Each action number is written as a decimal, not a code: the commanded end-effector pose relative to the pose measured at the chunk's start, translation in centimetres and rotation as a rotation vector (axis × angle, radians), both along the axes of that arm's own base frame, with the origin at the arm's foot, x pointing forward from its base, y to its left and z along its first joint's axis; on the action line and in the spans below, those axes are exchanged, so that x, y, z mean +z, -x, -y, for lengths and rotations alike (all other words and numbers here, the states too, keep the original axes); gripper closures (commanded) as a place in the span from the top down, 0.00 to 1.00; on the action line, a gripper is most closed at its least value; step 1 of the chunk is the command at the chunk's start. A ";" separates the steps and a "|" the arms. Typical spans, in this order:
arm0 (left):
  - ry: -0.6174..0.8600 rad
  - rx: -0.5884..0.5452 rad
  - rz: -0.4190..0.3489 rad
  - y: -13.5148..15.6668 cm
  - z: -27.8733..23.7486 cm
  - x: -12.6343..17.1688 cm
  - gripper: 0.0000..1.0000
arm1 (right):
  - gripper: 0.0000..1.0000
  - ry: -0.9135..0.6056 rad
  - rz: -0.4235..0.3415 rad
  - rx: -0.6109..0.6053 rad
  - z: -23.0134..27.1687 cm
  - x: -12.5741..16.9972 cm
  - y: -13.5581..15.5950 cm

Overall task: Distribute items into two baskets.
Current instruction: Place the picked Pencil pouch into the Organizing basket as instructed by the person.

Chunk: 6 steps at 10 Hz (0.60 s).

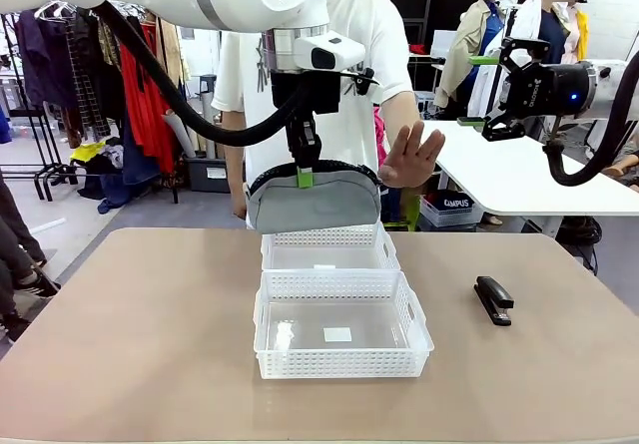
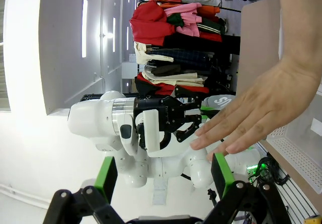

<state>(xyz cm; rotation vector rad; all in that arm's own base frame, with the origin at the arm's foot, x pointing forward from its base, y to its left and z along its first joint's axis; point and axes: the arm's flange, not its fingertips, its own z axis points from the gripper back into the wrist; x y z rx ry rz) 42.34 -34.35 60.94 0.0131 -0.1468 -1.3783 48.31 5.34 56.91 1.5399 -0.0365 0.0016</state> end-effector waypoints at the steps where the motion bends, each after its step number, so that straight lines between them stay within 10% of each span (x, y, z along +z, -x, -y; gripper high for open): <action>1: -0.006 -0.003 0.006 0.1 0.0 0.1 0.00 | 1.00 0.001 0.003 -0.003 0.1 0.2 0.0; 6: -0.006 -0.003 0.006 0.1 0.0 0.1 0.00 | 1.00 0.001 0.003 -0.003 0.1 0.2 0.0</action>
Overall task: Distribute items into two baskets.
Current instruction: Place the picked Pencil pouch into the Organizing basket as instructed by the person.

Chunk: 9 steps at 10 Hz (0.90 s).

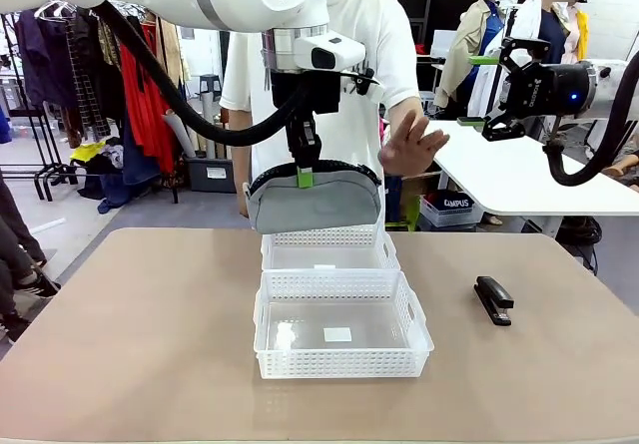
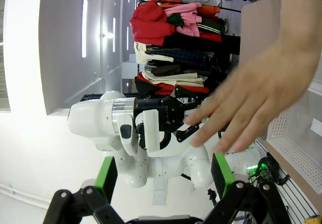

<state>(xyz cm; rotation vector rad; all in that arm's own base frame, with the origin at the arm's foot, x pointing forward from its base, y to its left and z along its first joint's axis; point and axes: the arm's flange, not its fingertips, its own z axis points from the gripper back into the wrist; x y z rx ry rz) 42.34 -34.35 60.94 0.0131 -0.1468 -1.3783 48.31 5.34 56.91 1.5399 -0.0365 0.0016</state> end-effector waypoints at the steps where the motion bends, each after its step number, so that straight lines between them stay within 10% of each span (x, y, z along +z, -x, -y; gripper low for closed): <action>1: -0.006 -0.003 0.006 0.1 0.0 0.1 0.00 | 1.00 0.001 0.003 -0.003 0.1 0.2 0.0; 9: -0.006 -0.003 0.006 0.1 0.0 0.1 0.00 | 1.00 0.001 0.003 -0.003 0.1 0.2 0.0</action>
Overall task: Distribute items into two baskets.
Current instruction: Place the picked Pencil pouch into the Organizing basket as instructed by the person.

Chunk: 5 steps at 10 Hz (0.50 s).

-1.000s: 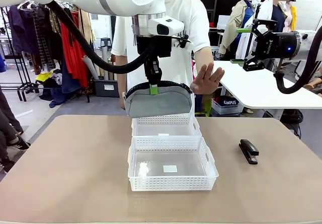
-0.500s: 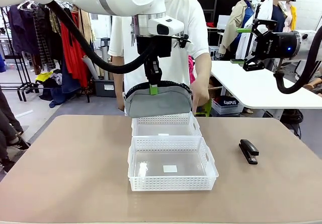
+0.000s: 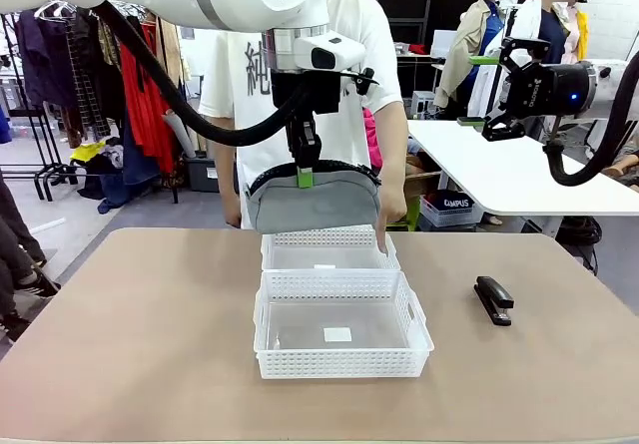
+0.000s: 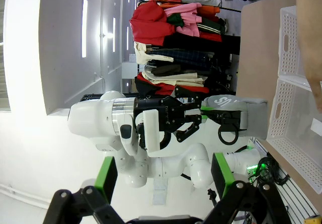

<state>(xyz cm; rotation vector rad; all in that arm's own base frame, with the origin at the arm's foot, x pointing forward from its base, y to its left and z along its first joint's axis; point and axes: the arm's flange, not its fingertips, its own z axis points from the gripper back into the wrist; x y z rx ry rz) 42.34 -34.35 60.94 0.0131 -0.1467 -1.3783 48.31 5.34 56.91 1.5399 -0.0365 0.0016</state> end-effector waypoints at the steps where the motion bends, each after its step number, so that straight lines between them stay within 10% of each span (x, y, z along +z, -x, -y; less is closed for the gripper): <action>1: -0.006 -0.003 0.006 0.1 0.0 0.1 0.00 | 1.00 0.001 0.003 -0.003 0.1 0.2 0.0; 5: -0.006 -0.003 0.006 0.1 0.0 0.1 0.00 | 1.00 0.001 0.003 -0.003 0.1 0.2 0.0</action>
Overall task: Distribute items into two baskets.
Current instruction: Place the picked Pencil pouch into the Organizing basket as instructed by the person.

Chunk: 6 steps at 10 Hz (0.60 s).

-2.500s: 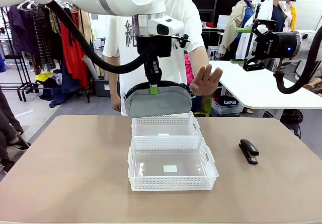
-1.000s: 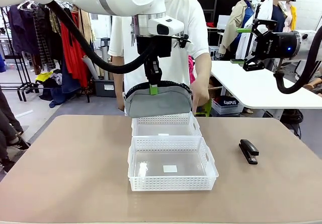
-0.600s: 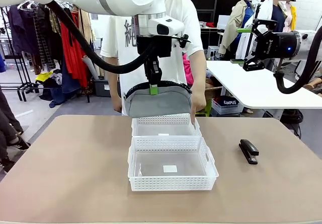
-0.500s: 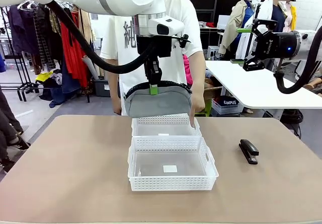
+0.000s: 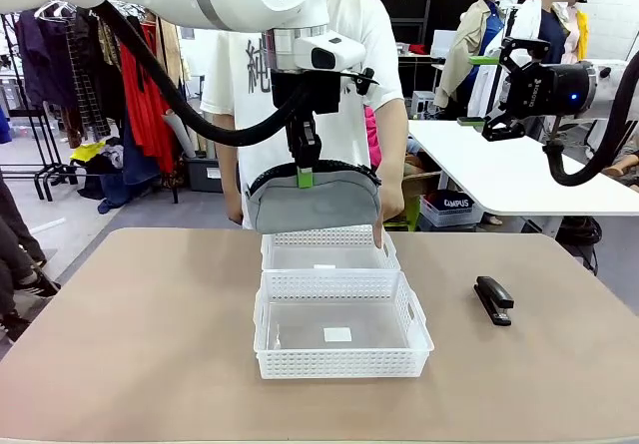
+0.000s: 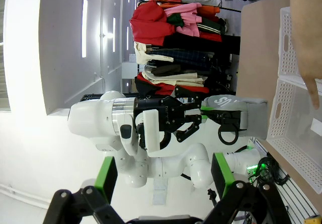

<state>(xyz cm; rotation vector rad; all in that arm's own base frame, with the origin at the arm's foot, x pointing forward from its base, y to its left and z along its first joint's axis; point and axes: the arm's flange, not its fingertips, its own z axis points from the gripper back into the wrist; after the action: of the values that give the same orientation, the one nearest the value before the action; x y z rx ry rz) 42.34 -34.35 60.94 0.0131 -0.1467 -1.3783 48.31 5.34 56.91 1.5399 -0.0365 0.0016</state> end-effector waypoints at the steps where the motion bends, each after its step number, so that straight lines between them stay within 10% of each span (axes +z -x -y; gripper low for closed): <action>1: 0.000 0.000 0.000 0.0 0.0 0.0 0.00 | 1.00 0.001 0.003 -0.003 0.1 0.2 0.0; 6: -0.085 -0.107 -0.048 0.5 2.3 -4.5 0.00 | 1.00 0.001 0.003 -0.003 0.1 0.2 0.0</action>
<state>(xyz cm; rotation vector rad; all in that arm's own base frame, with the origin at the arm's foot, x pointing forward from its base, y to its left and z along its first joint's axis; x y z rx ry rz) 41.85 -36.96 56.83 0.0328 -0.0374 -1.4513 48.31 5.34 56.91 1.5399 -0.0366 0.0016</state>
